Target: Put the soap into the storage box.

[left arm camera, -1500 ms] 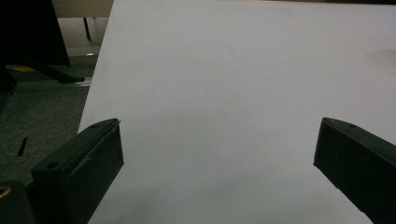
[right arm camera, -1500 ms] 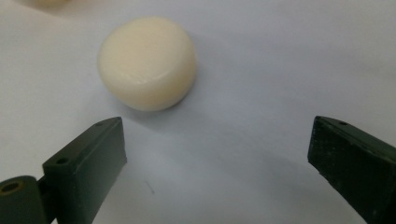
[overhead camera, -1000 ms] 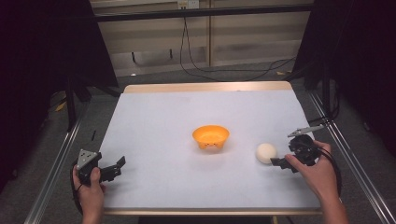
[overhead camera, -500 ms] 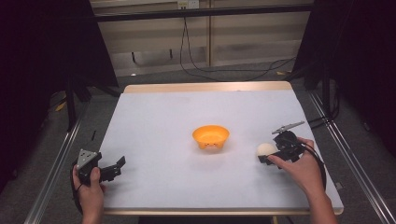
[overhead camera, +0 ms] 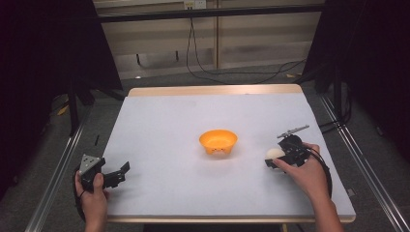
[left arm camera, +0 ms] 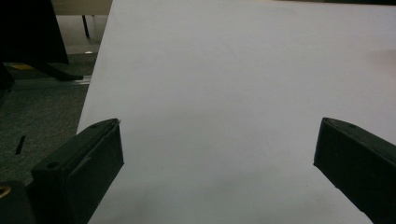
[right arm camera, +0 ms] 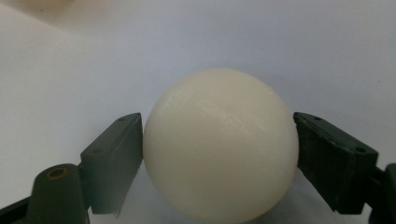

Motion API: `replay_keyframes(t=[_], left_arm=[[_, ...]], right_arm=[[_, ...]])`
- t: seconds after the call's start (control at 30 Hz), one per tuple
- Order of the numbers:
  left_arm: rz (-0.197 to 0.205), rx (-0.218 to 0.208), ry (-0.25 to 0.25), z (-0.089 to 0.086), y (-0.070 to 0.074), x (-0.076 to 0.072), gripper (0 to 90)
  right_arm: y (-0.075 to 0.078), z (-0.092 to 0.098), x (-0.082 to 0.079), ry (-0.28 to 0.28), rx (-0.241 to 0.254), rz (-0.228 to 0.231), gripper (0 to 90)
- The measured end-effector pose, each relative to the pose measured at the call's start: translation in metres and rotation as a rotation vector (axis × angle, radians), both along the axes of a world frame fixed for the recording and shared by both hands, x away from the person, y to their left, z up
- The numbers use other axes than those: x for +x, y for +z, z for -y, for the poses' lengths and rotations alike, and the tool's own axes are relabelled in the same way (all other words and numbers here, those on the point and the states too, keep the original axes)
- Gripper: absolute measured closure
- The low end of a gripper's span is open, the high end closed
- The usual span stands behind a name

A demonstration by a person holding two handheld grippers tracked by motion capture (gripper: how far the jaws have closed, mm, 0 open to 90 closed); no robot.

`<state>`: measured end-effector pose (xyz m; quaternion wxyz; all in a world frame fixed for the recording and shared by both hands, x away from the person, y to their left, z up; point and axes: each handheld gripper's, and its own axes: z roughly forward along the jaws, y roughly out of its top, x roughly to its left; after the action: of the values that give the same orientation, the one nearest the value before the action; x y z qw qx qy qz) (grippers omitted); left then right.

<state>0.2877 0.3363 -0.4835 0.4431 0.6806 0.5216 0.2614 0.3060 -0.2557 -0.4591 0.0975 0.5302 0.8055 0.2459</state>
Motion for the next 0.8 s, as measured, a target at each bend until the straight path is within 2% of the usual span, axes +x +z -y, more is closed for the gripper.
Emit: replay_keyframes(t=[0.13, 0.33, 0.4, 0.53, 0.7, 0.8], left_arm=[[0.000, 0.001, 0.000, 0.0001, 0.0000, 0.0000, 1.3], [0.000, -0.001, 0.000, 0.0004, -0.0001, 0.0000, 1.4], [0.000, 0.001, 0.000, 0.0001, 0.0000, 0.0000, 1.4], [0.000, 0.001, 0.000, 0.0002, 0.0000, 0.0000, 1.4], [0.000, 0.000, 0.000, 0.0003, -0.0001, 0.0000, 1.4], [0.000, 0.002, 0.000, 0.0005, -0.0001, 0.0001, 1.5]], right_arm=[[-0.0058, -0.0007, 0.0003, 0.000, -0.021, -0.010, 22.6], [-0.0051, -0.0012, 0.0007, 0.009, -0.021, -0.014, 24.0], [-0.0052, -0.0010, 0.0006, 0.002, -0.005, -0.013, 24.1], [-0.0060, 0.0002, -0.0010, 0.003, 0.004, 0.001, 24.1], [-0.0049, 0.0007, -0.0012, 0.012, -0.009, 0.007, 24.2], [-0.0001, 0.0009, -0.0011, 0.004, 0.005, 0.022, 24.2]])
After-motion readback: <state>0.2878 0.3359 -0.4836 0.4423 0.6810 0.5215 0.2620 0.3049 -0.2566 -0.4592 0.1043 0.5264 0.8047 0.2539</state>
